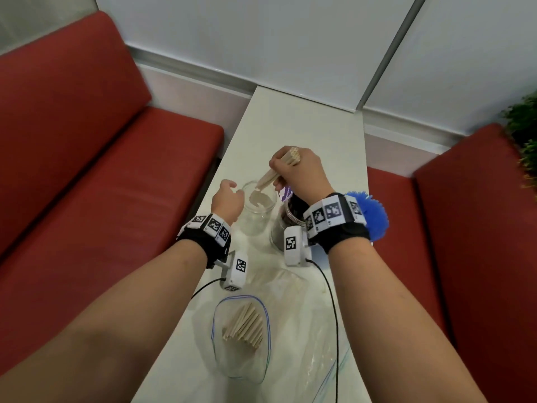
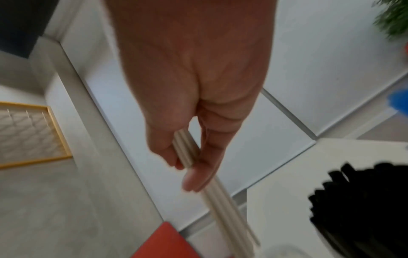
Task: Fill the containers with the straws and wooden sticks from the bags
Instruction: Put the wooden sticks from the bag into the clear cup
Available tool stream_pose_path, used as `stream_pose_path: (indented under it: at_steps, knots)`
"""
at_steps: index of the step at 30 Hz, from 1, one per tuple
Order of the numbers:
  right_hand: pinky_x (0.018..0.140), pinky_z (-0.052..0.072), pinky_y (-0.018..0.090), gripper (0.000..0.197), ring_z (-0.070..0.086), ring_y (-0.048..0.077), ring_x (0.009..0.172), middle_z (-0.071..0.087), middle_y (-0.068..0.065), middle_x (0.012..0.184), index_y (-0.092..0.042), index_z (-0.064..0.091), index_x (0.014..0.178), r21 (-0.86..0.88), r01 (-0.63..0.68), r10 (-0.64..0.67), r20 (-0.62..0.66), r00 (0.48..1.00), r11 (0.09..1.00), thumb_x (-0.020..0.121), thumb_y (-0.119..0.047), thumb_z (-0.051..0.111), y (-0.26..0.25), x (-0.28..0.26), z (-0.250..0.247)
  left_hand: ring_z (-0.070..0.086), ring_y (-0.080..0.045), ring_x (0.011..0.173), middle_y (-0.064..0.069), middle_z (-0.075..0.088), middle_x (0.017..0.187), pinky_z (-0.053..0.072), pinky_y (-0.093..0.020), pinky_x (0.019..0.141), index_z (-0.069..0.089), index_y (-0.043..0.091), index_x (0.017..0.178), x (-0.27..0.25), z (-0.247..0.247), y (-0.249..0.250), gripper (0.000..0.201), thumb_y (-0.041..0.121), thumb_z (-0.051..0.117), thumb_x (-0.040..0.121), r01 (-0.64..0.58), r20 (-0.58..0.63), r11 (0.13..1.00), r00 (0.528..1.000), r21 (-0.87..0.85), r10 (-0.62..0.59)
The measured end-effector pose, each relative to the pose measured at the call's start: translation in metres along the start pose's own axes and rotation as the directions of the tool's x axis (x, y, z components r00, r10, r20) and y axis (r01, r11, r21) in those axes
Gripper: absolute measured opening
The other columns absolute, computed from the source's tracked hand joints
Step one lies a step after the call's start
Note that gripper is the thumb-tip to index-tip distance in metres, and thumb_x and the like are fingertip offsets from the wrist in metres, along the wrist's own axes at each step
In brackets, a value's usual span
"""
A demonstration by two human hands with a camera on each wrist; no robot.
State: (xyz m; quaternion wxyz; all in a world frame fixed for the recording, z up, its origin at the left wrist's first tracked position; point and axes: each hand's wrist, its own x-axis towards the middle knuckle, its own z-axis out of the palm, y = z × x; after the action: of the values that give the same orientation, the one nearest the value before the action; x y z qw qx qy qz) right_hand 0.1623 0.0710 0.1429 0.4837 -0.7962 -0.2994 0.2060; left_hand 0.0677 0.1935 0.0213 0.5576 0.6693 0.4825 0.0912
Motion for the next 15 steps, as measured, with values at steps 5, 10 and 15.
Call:
stream_pose_path:
  at_steps: [5, 10, 15]
  knots:
    - [0.066, 0.060, 0.040, 0.014, 0.072, 0.033, 0.064, 0.072, 0.022, 0.081, 0.003, 0.067, 0.088, -0.159, -0.098, 0.096, -0.016, 0.995, 0.982, 0.091, -0.007, 0.057, 0.031, 0.013, 0.047, 0.057, -0.025, 0.053, -0.020, 0.068, 0.091, 0.047, -0.027, 0.046, 0.050, 0.004, 0.118, 0.015, 0.015, -0.008, 0.033, 0.028, 0.047, 0.096, -0.023, 0.152, 0.981, 0.988, 0.193, -0.007]
    - [0.077, 0.059, 0.045, 0.016, 0.072, 0.040, 0.081, 0.072, 0.025, 0.086, 0.004, 0.065, 0.088, -0.287, -0.203, 0.227, 0.054, 0.972, 0.936, 0.089, -0.009, 0.056, 0.064, 0.018, 0.074, 0.060, -0.027, 0.040, -0.017, 0.066, 0.060, 0.053, -0.030, 0.043, 0.054, -0.003, 0.077, 0.020, 0.012, -0.017, 0.023, 0.016, 0.049, 0.088, -0.015, 0.166, 0.983, 0.986, 0.182, -0.016]
    - [0.068, 0.049, 0.035, 0.022, 0.062, 0.030, 0.076, 0.061, 0.007, 0.074, -0.014, 0.051, 0.068, -0.388, -0.246, 0.279, 0.029, 0.960, 0.888, 0.087, -0.016, 0.061, 0.084, 0.006, 0.083, 0.064, -0.035, 0.047, -0.024, 0.065, 0.065, 0.059, -0.046, 0.053, 0.056, -0.013, 0.091, 0.009, 0.013, -0.027, 0.027, 0.013, 0.052, 0.086, 0.109, 0.239, 0.993, 0.964, 0.039, -0.115]
